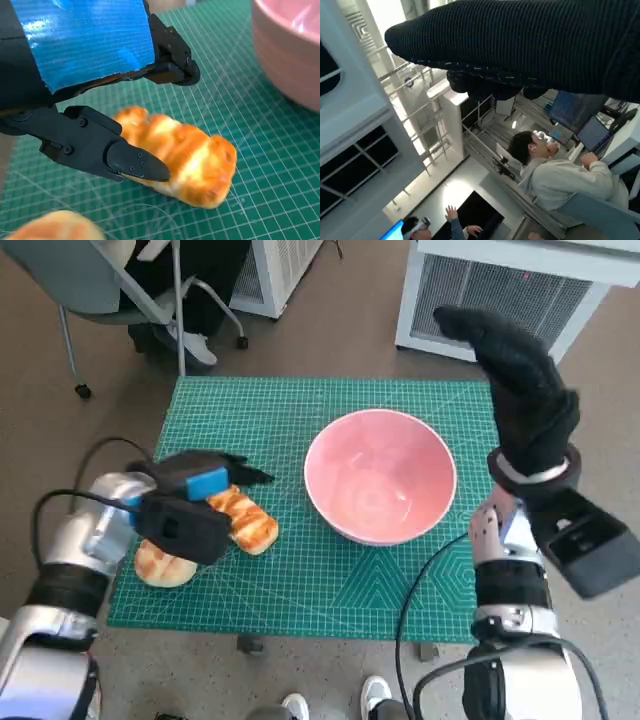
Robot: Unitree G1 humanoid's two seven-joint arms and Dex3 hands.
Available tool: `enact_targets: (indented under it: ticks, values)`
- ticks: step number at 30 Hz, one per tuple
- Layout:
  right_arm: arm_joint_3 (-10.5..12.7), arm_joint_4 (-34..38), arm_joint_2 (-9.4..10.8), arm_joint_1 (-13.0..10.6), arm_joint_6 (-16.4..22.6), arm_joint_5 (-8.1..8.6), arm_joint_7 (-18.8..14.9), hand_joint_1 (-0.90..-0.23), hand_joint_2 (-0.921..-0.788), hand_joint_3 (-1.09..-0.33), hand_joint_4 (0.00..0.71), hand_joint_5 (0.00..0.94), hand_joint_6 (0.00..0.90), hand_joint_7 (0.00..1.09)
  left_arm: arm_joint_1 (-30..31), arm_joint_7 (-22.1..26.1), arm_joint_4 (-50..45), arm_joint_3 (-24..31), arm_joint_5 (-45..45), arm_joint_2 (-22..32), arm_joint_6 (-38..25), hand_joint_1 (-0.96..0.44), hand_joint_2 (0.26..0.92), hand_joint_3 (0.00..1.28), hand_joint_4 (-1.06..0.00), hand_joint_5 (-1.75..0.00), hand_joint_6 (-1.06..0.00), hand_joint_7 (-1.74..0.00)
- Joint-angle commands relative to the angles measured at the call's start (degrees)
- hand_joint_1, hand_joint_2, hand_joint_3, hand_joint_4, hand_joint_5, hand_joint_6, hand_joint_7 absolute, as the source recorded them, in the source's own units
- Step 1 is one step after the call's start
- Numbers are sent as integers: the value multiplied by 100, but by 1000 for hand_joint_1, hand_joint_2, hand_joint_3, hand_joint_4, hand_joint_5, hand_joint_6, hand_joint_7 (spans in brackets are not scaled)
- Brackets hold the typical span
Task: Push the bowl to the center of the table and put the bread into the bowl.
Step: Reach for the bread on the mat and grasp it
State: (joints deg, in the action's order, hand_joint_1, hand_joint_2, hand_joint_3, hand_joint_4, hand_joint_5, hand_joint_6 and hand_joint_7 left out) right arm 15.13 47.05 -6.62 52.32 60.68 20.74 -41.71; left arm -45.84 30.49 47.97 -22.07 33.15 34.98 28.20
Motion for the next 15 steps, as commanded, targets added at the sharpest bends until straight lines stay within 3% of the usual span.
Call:
enact_targets:
  ticks: [1,6,13,14,15]
  values:
    - [-66,-115,-63,-203,-82,45,92,-578,-921,-861,231,24,-1,639,-201,76,433,-193,80,-192,-66,-188,769,0,-355,-17,-549,-62]
    - [-89,-264,-64,-268,-273,116,148,-575,-921,-863,225,28,-1,635,-267,239,663,-338,113,-299,-233,-116,801,17,-430,-40,-614,-94]
    - [-121,-453,-14,-379,-420,155,228,-582,-921,-844,215,34,-1,635,-222,51,806,-433,129,-314,-138,-65,867,30,-729,-129,-776,-197]
    - [-128,-470,-8,-390,-429,152,244,-583,-921,-842,213,35,-1,636,-207,-18,830,-431,120,-302,-58,-59,879,23,-764,-150,-779,-246]
    - [-135,-487,-4,-401,-437,149,258,-583,-921,-842,212,35,-1,637,-196,-68,849,-432,114,-291,1,-47,888,38,-737,-353,-747,-440]
